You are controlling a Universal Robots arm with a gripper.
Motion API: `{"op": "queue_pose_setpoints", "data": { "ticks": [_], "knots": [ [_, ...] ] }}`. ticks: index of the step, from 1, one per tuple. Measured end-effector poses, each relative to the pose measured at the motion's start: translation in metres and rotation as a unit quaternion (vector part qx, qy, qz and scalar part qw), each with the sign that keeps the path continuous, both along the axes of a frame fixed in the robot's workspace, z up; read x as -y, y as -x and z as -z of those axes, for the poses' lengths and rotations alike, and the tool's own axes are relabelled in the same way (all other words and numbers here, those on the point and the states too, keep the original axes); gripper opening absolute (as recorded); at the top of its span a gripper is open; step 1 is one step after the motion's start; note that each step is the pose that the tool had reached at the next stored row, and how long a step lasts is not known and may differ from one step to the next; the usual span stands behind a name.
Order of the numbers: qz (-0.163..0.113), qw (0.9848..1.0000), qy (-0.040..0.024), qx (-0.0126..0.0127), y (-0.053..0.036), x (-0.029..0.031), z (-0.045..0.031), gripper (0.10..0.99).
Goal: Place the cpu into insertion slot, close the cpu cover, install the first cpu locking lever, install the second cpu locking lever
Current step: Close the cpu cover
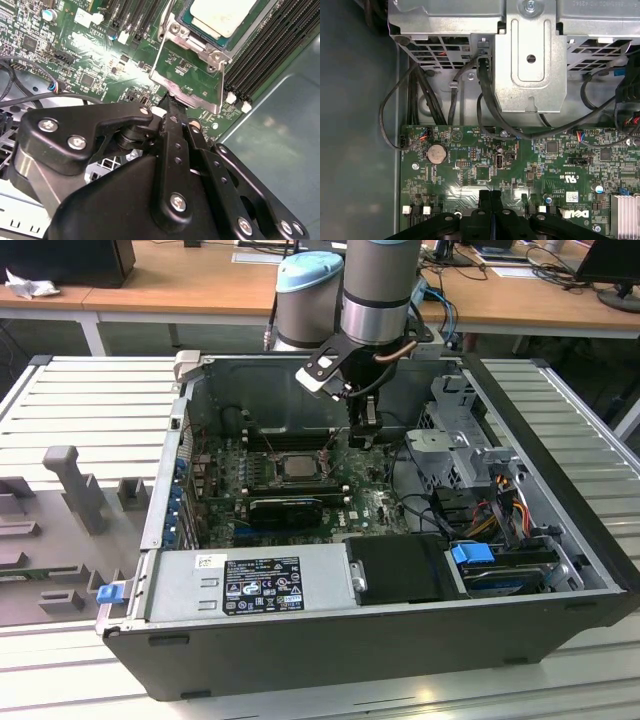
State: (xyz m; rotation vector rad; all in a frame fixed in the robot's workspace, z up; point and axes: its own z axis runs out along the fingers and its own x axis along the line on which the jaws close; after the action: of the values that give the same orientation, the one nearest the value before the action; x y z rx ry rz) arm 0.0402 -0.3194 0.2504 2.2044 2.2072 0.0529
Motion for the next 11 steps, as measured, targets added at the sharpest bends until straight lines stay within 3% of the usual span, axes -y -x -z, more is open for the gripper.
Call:
{"op": "queue_pose_setpoints", "data": {
  "ticks": [11],
  "knots": [
    [0.000,1.0000,0.0000,0.0000,0.0048,0.0000,0.0000,0.106]
  ]
}}
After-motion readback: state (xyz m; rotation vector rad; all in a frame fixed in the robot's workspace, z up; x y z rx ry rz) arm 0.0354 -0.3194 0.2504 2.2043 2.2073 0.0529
